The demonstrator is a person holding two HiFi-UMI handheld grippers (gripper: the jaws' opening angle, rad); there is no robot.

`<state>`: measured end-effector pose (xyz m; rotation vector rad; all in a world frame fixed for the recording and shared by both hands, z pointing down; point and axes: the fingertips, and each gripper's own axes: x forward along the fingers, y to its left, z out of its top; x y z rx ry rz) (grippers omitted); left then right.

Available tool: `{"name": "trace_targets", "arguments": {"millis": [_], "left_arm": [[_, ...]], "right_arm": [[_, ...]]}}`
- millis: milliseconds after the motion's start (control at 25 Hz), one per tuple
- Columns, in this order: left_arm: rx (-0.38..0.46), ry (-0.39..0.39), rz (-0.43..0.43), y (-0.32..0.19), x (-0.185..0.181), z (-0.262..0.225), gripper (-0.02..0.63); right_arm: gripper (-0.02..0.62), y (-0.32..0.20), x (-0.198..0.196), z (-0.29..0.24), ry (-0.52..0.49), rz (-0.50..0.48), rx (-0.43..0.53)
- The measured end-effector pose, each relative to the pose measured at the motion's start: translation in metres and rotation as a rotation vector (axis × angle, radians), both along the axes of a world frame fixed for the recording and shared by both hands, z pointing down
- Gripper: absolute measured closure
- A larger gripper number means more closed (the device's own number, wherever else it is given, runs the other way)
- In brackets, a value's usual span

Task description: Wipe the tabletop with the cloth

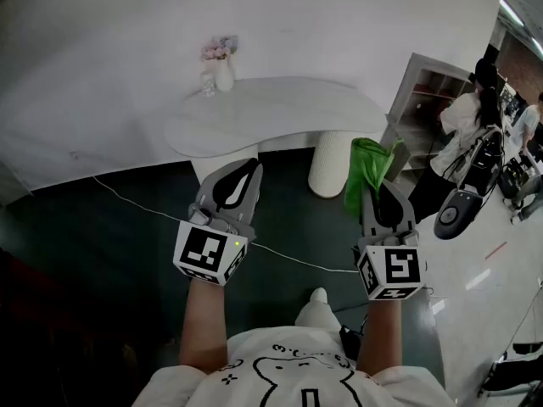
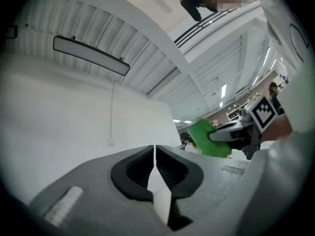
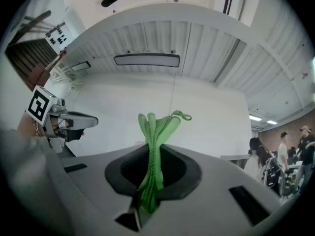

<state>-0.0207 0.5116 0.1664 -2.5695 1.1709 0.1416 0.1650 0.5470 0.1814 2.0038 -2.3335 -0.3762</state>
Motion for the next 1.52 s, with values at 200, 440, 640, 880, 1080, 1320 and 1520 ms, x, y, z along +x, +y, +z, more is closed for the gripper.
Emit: {"name": "trace_targets", "arguments": {"millis": [200,440,640,880,1080,1320,1520], "left_arm": [[-0.022,0.01,-0.021,-0.021,0.017,0.009,0.586],[-0.029,0.016,-0.063,-0.077,0.046,0.011,0.586],[-0.026,0.03,-0.084,-0.138,0.079,0.014,0.586],[-0.02,0.033,-0.119,-0.203,0.135,0.003,0.586],[-0.046,0.033,-0.143,-0.245,0.168,0.016,0.586],[-0.063,0.049,-0.179,-0.279,0.175,0.028,0.586],[-0.077,0.08,-0.2,-0.303,0.174,0.04,0.586]], "right_arm": [[0.552,-0.02,0.024,0.012,-0.026,-0.009,-0.011],[0.552,-0.088,0.053,0.015,-0.032,-0.058,-0.004],[0.552,-0.156,0.082,0.015,-0.001,-0.078,0.018],[0.552,-0.226,0.137,0.002,-0.009,-0.11,0.019],[0.552,-0.27,0.172,0.015,-0.01,-0.121,-0.016],[0.552,-0.298,0.194,0.034,-0.038,-0.109,-0.032],[0.552,-0.316,0.2,0.054,-0.049,-0.096,-0.053]]}}
